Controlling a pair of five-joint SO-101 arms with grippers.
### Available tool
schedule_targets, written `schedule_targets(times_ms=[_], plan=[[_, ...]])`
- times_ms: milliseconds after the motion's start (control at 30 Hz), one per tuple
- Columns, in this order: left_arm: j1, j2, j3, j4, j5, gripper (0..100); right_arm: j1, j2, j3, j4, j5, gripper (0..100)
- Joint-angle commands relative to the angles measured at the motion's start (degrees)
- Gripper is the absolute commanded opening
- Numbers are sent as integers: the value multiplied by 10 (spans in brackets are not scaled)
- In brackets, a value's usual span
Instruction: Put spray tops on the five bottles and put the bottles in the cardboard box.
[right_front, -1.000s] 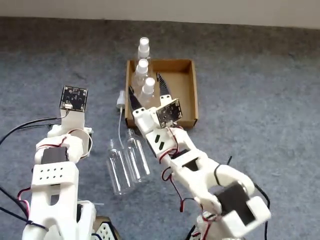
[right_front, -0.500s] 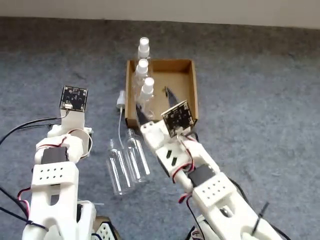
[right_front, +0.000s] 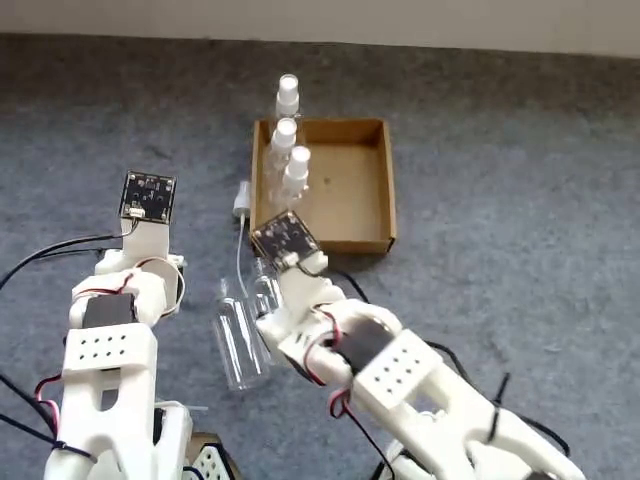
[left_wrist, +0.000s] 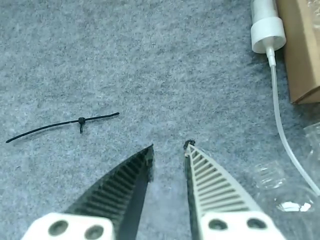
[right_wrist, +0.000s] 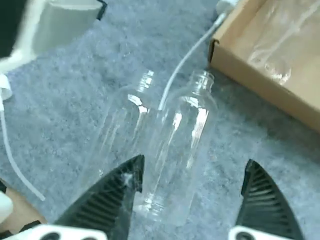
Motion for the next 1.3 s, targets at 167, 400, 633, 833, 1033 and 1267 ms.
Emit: schedule_targets(times_ms=[167,400,633,833,1033,1267], plan=[[-8,-4,-4,-7,1,107,-2,160,-102,4,-98,263],[-8,-4,-4,-7,1,107,-2,235,-104,1,-98,263],[-8,-4,-3,-7,1,107,-2,219,-97,5,-83,33],[-8,-4,-3,-7,1,107,17,79,-56,73,134,3],[-7,-4,-3,-8,1,107,132,-120,-49,290,291,4],[-6,-4,-3,-7,1,107,525,-138,-156,320,404,4]])
